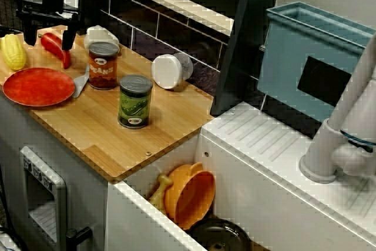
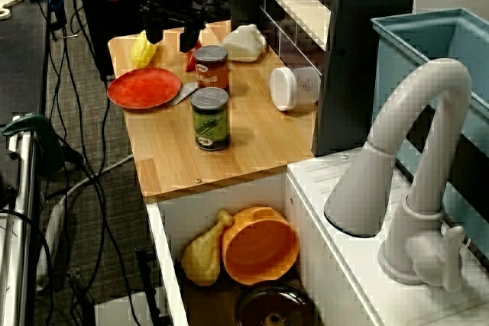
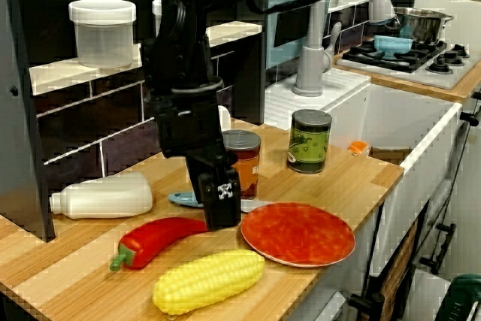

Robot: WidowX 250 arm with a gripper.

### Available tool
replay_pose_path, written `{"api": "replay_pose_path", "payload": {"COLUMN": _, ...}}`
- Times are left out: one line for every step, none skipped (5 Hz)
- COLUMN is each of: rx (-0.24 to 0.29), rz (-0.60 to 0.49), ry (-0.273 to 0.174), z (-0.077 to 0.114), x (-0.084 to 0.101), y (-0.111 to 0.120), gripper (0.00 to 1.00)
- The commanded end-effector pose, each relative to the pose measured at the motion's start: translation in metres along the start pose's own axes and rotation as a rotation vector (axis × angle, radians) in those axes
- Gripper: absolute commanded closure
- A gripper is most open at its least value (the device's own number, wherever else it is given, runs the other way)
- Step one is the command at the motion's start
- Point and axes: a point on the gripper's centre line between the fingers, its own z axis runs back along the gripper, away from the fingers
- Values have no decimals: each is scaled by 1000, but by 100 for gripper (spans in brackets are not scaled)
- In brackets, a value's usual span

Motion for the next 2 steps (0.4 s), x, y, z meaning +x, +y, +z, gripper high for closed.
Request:
{"api": "replay_pose_path", "payload": {"rx": -2, "rz": 120, "ry": 3, "z": 13, "x": 7, "y": -6, "gripper": 0}}
{"api": "replay_pose_path", "payload": {"rx": 8, "rz": 131, "ry": 9, "z": 13, "x": 4, "y": -16, "gripper": 0}}
